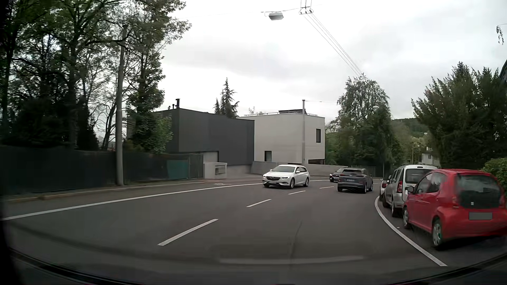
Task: Follow the waypoints while adhering to traffic rules and regulations
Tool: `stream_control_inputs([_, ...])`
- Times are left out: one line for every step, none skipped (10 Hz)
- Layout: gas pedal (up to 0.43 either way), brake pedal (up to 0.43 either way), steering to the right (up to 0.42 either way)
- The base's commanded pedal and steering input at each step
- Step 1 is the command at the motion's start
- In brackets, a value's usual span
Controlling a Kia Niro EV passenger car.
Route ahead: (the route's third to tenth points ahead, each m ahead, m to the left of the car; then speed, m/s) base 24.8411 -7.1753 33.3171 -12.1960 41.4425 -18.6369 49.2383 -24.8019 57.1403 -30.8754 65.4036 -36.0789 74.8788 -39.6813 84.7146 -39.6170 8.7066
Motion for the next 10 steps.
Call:
stream_control_inputs([0.02,0.0,0.096])
stream_control_inputs([0.028,0.0,0.096])
stream_control_inputs([0.028,0.0,0.096])
stream_control_inputs([0.028,0.0,0.096])
stream_control_inputs([0.028,0.0,0.096])
stream_control_inputs([0.028,0.0,0.096])
stream_control_inputs([0.028,0.0,0.097])
stream_control_inputs([0.028,0.0,0.098])
stream_control_inputs([0.028,0.0,0.101])
stream_control_inputs([0.028,0.0,0.103])
